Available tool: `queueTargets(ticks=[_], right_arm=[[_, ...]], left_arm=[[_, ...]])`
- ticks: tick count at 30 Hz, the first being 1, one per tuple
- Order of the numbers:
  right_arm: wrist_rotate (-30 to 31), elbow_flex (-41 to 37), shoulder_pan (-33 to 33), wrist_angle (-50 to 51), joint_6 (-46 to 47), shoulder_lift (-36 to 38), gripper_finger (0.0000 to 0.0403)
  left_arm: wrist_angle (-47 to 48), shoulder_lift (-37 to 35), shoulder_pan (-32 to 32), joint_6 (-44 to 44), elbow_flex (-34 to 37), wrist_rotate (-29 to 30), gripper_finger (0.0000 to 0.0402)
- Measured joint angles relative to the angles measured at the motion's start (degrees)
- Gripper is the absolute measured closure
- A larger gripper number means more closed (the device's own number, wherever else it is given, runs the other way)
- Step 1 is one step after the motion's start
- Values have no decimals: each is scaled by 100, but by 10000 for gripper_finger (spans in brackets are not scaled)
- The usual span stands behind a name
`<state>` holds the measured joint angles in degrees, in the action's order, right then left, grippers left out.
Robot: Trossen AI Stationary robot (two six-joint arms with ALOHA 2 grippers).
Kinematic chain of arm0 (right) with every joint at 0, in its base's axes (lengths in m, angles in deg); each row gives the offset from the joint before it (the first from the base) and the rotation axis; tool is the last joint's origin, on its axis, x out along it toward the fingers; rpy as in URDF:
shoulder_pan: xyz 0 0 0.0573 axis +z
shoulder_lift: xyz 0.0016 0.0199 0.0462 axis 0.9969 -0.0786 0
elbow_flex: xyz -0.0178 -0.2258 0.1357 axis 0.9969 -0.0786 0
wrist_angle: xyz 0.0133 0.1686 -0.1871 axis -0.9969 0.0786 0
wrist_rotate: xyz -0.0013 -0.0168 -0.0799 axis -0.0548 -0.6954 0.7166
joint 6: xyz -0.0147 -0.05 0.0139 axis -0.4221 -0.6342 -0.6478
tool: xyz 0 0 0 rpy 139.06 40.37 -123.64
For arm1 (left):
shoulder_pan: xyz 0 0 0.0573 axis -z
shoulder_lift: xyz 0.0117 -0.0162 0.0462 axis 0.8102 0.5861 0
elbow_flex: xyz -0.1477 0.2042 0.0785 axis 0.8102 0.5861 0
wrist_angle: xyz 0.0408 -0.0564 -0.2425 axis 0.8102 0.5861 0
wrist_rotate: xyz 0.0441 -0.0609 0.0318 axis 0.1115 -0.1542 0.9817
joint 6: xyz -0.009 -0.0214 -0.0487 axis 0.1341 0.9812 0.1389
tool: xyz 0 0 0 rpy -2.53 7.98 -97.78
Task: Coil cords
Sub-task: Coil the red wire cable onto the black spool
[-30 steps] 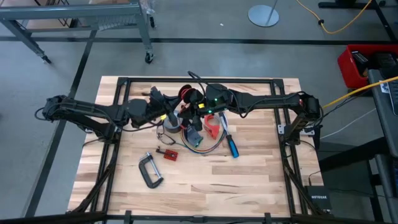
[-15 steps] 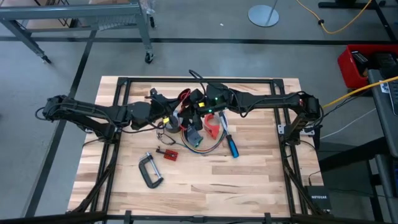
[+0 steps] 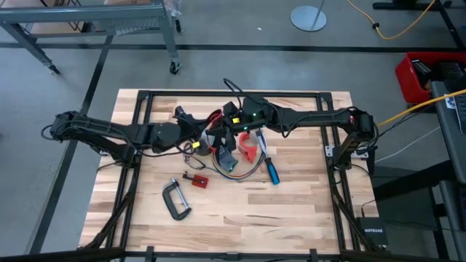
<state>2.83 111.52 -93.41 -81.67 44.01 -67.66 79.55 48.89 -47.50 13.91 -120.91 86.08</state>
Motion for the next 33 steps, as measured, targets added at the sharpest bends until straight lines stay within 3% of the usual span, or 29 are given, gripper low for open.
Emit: queueTargets(ticks=[7,21,33], right_arm=[[-109,0,-112,-9,95,0,393],[-1540,0,-416,248,402,0,393],[-2401,11,-776,643,322,11,393]], left_arm=[[462,-4,201,-3,0,17,401],[1081,-50,425,-28,0,-14,401],[1374,-754,742,282,7,-1,401]])
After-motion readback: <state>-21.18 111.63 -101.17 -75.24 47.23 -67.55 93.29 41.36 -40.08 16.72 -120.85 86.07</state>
